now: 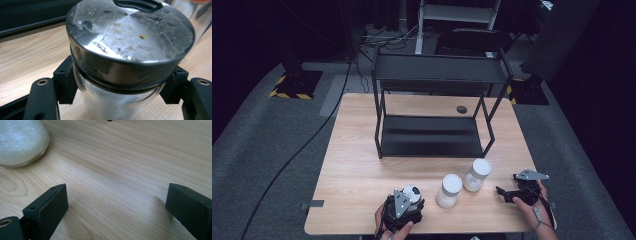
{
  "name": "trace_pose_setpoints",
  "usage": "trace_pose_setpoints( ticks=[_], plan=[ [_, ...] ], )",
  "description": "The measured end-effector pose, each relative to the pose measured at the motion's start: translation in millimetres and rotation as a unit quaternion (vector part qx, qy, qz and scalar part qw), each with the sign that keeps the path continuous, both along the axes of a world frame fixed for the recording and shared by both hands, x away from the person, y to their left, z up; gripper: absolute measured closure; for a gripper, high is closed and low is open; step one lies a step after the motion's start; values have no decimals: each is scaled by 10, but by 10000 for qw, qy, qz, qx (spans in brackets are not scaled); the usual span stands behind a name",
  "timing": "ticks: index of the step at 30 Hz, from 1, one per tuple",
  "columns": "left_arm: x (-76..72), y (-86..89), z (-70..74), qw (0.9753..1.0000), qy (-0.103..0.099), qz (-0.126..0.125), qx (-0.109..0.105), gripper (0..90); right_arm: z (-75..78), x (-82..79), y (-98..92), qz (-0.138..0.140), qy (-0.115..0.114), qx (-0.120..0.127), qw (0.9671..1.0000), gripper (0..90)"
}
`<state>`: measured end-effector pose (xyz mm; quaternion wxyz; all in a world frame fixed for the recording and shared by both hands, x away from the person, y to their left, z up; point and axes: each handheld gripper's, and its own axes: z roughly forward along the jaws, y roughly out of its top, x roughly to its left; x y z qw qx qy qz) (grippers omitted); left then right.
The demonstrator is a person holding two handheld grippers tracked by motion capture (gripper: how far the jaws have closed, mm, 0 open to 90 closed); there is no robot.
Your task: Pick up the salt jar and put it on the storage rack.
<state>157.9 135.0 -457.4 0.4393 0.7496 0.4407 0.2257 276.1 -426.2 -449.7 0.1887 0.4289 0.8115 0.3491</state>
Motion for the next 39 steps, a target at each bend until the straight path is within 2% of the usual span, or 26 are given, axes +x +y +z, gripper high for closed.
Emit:
trace_pose_setpoints(
  ticks=[7,16,27,39],
  plan=[
    [19,22,1,10000,-11,-36,-57,295,0,0,0,1,-2,-2,10000,42],
    [37,40,88,9996,-279,-85,28,295,-1,-1,2,-1,-4,-3,10000,41],
    [145,157,227,9987,-515,42,-22,296,-1,-3,6,-12,-5,-3,10000,41],
    [282,295,418,9968,-793,-10,48,296,-3,-13,30,-66,-8,-8,10000,36]
  ],
)
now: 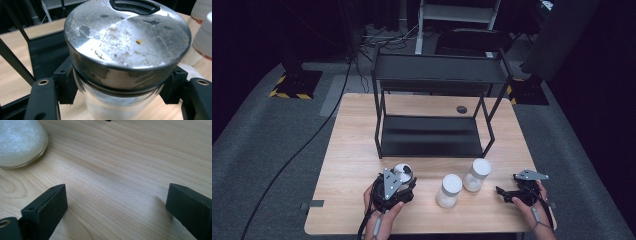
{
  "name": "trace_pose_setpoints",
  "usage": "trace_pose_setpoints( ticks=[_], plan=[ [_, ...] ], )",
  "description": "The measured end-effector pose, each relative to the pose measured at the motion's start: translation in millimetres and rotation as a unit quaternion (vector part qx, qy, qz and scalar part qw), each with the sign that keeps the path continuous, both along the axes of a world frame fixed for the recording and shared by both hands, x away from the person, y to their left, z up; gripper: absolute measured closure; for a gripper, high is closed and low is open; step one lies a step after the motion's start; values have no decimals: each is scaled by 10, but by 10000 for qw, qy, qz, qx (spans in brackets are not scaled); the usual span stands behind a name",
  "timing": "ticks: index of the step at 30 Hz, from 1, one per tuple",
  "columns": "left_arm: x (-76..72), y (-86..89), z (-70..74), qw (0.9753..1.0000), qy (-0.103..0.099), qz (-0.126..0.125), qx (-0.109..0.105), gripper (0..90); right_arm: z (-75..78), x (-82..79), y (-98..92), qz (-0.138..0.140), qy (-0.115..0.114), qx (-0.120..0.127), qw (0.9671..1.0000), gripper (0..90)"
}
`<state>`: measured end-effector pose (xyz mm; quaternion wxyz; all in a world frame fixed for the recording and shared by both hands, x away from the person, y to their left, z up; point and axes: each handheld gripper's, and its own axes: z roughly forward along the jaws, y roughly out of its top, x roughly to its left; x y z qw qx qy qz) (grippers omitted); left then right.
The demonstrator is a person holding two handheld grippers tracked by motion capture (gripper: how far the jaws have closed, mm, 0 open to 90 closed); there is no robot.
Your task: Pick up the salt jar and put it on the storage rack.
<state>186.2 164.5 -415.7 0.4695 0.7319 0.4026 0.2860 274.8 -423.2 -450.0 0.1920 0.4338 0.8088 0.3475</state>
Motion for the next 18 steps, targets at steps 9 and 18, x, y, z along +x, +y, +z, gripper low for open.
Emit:
trace_pose_setpoints(
  ticks=[9,18],
  plan=[
    [223,64,146,9998,16,-190,-6,296,0,0,0,-2,1,3,10000,36],
    [458,68,268,9996,-52,-260,-94,296,0,2,-3,3,3,5,10000,36]
  ],
)
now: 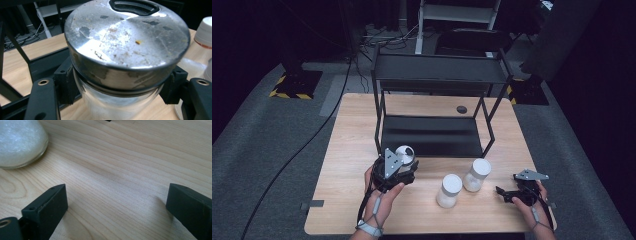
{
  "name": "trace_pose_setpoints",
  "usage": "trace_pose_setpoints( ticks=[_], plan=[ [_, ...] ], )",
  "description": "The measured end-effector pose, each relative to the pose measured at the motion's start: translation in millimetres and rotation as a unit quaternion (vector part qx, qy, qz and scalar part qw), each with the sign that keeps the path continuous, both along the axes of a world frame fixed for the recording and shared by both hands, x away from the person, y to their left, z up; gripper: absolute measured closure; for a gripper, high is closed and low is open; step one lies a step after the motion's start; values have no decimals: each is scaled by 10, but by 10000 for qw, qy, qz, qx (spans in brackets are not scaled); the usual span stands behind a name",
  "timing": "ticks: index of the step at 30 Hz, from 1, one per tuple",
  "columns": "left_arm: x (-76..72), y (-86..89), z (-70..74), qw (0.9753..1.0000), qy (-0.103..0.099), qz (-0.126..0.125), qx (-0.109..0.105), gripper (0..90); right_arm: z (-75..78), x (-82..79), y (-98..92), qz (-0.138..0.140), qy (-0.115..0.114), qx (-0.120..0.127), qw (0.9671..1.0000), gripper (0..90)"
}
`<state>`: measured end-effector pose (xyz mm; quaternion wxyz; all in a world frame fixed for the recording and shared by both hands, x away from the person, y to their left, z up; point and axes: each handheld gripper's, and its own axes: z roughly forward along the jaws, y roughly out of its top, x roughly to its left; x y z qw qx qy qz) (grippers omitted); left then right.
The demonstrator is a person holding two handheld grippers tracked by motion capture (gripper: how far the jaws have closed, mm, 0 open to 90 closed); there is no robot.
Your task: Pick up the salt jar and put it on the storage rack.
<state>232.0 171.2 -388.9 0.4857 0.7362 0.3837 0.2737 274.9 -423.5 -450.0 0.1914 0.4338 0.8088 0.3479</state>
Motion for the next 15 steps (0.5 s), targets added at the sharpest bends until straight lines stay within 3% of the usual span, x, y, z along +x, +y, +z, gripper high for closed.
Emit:
trace_pose_setpoints(
  ticks=[8,15],
  plan=[
    [210,-7,25,10000,64,24,-54,296,0,0,1,-2,0,0,10000,36],
    [437,-38,-58,9997,144,173,-32,296,0,0,0,-1,1,1,10000,36]
  ],
)
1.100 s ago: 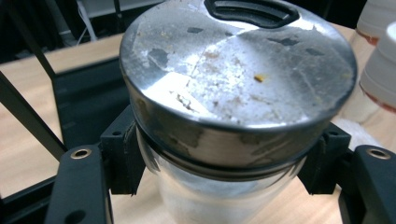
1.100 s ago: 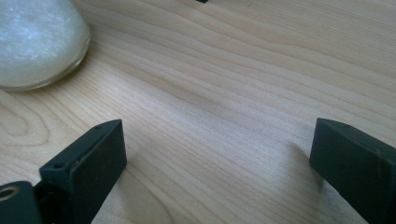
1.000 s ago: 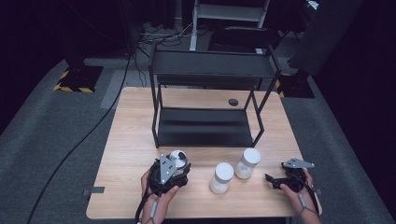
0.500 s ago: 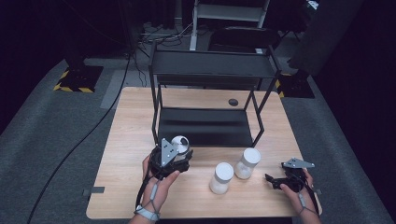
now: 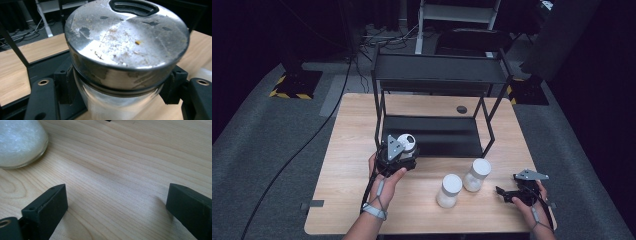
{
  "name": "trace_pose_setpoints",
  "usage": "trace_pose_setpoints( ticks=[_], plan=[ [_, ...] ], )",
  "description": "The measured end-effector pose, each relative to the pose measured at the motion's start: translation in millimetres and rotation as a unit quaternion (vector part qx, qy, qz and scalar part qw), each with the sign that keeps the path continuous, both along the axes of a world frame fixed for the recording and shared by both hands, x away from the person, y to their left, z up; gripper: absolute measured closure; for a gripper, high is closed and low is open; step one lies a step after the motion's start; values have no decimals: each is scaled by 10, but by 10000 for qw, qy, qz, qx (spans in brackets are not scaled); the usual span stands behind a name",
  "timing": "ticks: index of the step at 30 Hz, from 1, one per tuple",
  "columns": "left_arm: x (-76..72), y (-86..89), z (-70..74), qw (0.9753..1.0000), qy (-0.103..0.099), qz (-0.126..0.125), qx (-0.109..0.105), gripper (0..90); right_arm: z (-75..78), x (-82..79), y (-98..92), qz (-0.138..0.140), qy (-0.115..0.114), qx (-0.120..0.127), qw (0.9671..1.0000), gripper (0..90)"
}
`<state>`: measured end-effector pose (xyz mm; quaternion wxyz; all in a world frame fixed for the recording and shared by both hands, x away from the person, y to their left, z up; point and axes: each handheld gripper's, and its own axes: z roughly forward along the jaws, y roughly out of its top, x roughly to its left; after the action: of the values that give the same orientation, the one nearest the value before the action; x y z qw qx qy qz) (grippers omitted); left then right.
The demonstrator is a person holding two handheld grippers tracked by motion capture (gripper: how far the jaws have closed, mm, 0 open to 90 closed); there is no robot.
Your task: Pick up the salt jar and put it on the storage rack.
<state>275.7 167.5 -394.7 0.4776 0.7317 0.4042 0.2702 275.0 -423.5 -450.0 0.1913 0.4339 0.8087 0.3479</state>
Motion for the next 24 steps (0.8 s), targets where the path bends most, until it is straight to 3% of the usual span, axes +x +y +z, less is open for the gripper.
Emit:
trace_pose_setpoints(
  ticks=[9,16,24],
  plan=[
    [255,-30,-92,9999,-34,124,108,296,0,0,0,-1,0,-1,10000,36],
    [429,-39,-173,9998,52,145,88,296,0,0,0,0,1,0,10000,36],
    [650,-42,-256,9995,162,154,243,295,0,-3,6,-19,1,0,10000,36]
  ],
)
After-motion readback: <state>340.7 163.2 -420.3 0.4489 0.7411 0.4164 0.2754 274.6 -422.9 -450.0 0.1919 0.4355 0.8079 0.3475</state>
